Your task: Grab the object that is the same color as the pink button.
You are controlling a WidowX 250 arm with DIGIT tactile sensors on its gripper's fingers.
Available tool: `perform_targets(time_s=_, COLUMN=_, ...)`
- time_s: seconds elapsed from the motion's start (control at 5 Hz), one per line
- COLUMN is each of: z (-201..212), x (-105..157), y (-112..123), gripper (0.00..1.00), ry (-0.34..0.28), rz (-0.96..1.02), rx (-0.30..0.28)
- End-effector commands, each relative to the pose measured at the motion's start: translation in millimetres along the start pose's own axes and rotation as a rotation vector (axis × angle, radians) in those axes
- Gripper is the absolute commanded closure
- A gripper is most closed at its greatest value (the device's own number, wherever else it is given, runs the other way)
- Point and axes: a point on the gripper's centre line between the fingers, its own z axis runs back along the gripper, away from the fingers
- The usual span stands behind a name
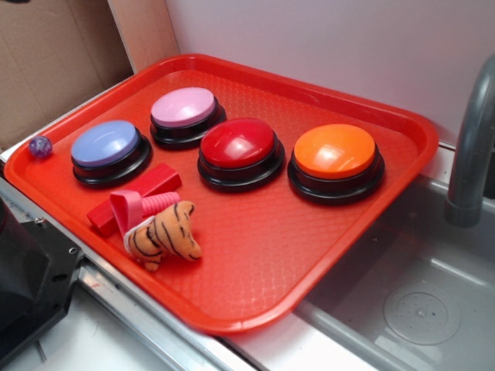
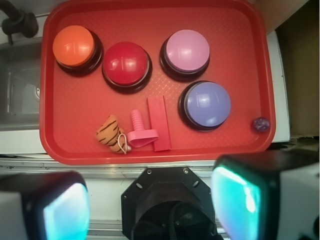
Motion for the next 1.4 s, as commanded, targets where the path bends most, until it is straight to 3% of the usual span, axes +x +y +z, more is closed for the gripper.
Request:
perform_targets(time_s=0.0, z=0.0, x=0.0, y=0.0, gripper=0.0, ry=0.0, rz=0.0, rx=0.0)
perform_targets(time_s=0.2, z=-21.7, x=-0.3, y=6.8, gripper=0.0, ry=0.053, rz=0.053, rx=-0.087)
perform_targets(time_s=0.4, z=-49.9, x=-1.9, y=2.1, gripper=0.0, ry=0.099, rz=0.083, rx=-0.136)
perform_targets(time_s=0.8, z=-117.3, x=-10.4, y=-16.2, gripper=0.0, ry=0.194, rz=0.345, rx=-0.159)
perform_targets(time_s=1.2, z=-165.9, x=-4.0, y=-8.2, gripper=0.0, ry=0.111, rz=0.731, rx=-0.063)
